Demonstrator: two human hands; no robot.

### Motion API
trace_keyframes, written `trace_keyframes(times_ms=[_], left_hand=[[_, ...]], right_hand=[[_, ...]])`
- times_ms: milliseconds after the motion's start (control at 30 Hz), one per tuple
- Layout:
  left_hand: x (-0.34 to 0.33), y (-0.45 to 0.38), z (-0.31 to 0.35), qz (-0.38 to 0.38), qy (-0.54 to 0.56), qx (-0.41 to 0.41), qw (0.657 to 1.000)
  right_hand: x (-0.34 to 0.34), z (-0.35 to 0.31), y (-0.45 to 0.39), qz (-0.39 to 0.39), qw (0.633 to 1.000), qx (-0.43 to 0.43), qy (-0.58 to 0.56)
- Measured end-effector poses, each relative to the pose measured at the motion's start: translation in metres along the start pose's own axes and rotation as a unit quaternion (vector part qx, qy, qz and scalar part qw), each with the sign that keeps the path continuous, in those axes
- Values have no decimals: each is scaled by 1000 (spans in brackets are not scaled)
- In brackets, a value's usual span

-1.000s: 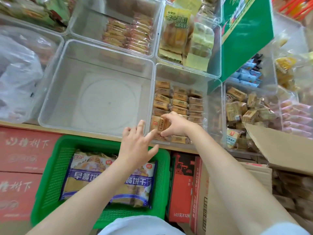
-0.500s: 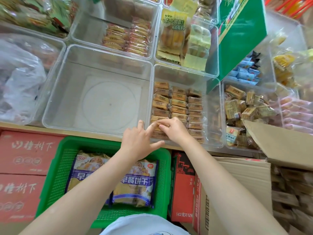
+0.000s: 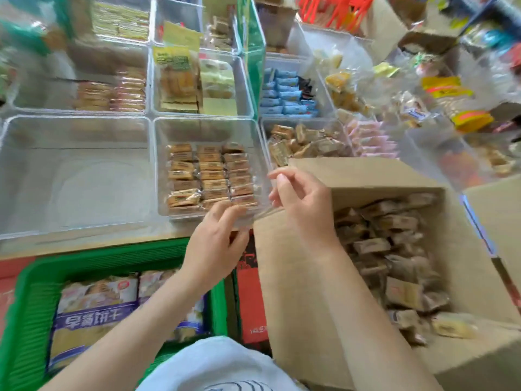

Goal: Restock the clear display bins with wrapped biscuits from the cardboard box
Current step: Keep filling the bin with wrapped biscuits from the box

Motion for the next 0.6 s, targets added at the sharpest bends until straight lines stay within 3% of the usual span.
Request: trace_keyframes(times_ms=[100, 167, 267, 367, 467, 600], left_hand=[[-35, 23, 63, -38, 64, -13, 997], [-65, 34, 91, -86, 88, 10, 992], [-107, 42, 114, -149, 98, 50, 983], [-123, 43, 114, -155, 189, 88, 966], [-123, 42, 106, -130, 201, 110, 965], [-123, 42, 104, -120, 218, 112, 962]], right_hand=[[81, 17, 27, 69, 996, -13, 54], [117, 43, 40, 56, 991, -51, 111], [142, 94, 57, -36, 976, -148, 155], [133, 141, 79, -175, 947, -212, 166], [108, 165, 89, -269, 927, -211, 157], [75, 176, 87, -316, 921, -183, 138]])
Point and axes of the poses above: each hand's wrist, its own y-axis away from the middle knuckle, its own x-axis out of the back of the hand, z = x × y, the point moved 8 cm from there along -y, towards the middle knuckle, and after that the axes turned 13 degrees about x, right-handed, at the moved point
